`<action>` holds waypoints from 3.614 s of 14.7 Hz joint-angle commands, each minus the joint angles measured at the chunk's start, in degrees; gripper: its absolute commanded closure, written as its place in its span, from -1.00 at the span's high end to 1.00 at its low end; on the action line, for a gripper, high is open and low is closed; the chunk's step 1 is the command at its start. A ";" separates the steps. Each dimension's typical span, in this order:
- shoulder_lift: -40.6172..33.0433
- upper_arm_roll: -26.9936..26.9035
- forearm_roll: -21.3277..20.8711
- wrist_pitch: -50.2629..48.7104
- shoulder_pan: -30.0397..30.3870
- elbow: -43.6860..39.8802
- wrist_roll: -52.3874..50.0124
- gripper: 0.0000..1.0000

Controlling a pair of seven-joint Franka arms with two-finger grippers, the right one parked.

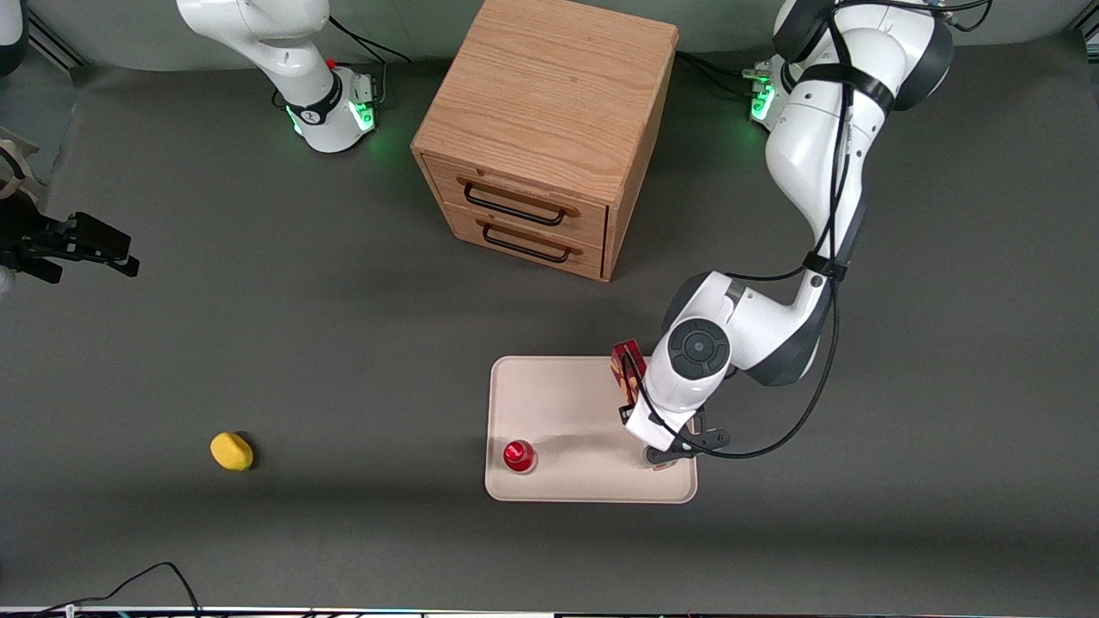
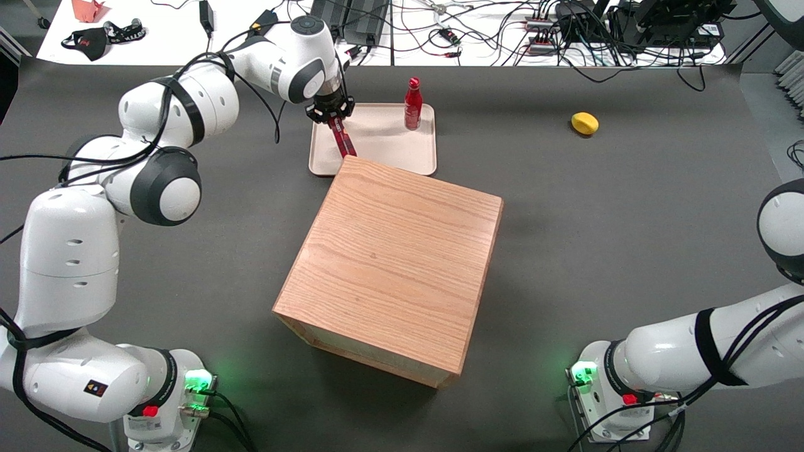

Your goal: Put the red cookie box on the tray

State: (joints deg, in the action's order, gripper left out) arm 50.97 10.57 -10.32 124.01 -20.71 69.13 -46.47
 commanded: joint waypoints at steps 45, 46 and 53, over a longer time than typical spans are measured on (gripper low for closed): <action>-52.79 -13.10 7.77 -42.99 7.97 24.52 42.13 1.00; -55.69 -14.86 7.68 -41.49 7.88 27.78 44.78 1.00; -61.35 -23.31 6.36 -37.53 7.79 33.18 52.54 1.00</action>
State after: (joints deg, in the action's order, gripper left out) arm -9.84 -11.42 -3.67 84.45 -12.32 101.26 4.74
